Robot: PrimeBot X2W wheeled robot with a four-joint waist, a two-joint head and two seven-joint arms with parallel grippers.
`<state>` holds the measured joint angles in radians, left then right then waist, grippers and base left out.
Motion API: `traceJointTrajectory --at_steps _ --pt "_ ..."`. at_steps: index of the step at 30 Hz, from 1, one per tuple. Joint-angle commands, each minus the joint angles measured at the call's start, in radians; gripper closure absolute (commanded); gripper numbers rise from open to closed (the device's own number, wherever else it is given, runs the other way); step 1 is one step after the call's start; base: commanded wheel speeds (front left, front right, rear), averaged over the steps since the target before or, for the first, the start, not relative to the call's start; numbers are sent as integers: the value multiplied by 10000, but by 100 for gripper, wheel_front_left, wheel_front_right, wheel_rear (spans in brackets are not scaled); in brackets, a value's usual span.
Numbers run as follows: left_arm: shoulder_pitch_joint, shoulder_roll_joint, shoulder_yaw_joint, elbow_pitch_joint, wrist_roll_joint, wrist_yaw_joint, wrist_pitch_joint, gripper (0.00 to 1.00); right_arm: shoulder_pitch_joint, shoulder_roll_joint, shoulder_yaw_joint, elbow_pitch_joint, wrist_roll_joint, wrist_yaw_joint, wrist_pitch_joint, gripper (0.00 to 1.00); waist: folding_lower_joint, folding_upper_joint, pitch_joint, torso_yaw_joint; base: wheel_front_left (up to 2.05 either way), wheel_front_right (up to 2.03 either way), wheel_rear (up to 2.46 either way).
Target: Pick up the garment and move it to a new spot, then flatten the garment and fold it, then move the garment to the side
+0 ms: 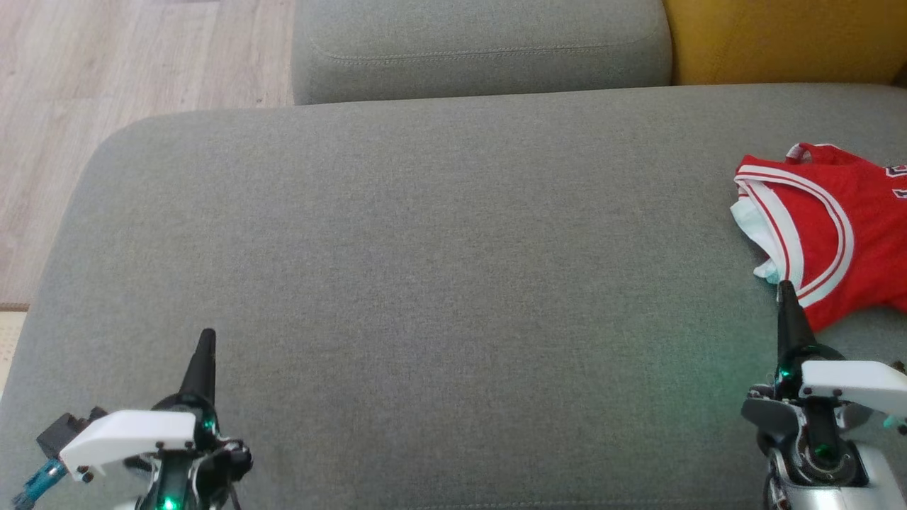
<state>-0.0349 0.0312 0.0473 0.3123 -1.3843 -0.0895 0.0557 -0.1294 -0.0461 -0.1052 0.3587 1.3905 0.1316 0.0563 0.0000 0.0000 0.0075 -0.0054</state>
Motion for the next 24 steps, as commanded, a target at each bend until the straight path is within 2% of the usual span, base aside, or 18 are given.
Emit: traceJointTrajectory --at_steps 1,17,24 --pt "-618 169 377 -431 -374 -128 124 100 -60 -42 128 -516 393 -8 119 100 0 0 -5 6 0 0 0" --pt "-733 191 666 -667 -2242 -412 576 100 214 -41 -87 -1139 2180 -9 570 100 0 0 -44 54 0 0 0" --pt "-733 191 666 -668 -2243 -412 576 100 214 -41 -87 -1139 2181 -9 570 100 0 0 -44 54 0 0 0"
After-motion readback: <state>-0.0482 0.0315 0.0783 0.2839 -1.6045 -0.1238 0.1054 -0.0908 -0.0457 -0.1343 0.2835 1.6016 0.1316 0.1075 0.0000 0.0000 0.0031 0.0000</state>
